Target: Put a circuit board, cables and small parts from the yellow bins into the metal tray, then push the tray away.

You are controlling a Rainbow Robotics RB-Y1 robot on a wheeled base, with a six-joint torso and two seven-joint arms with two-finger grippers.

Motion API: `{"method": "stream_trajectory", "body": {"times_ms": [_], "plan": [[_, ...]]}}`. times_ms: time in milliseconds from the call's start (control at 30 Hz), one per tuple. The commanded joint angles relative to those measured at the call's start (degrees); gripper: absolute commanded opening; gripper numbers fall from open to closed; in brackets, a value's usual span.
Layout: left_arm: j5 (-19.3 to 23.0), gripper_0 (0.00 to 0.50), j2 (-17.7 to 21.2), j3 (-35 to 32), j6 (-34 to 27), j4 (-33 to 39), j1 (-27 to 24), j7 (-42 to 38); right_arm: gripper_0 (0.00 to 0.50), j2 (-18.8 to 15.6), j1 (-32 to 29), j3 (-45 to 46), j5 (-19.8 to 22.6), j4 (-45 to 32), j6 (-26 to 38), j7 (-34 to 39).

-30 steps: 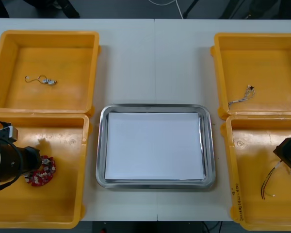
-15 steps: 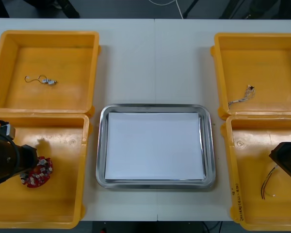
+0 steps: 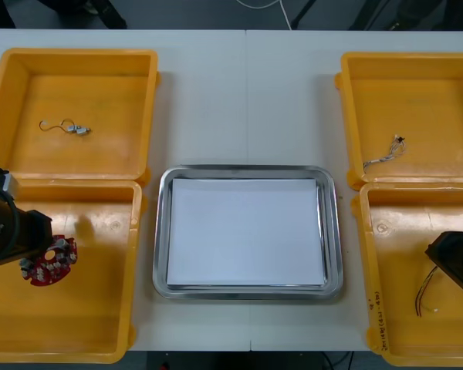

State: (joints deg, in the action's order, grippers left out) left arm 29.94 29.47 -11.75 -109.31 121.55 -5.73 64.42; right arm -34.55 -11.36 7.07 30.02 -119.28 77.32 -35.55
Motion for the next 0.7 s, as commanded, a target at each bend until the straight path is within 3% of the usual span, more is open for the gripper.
{"method": "stream_trajectory", "body": {"times_ms": [33,333,700], "plan": [[1.4,0.001,3.7,-1.5,-0.7,4.7,-2.1,-0.8,0.500,0.6,-1.6,-1.0,-1.4,-0.2,-0.5,2.6],[3.1,0.001,4.0,-1.1,-0.7,8.0,-7.4,1.5,0.500,0.6,-1.7,-1.0,-1.3,-0.2,-0.6,3.3],[4.5,0.003,4.2,5.4,-0.7,9.6,-10.8,2.6,0.500,0.6,-1.2,-2.0,-1.3,-0.2,-0.4,4.3]]}}
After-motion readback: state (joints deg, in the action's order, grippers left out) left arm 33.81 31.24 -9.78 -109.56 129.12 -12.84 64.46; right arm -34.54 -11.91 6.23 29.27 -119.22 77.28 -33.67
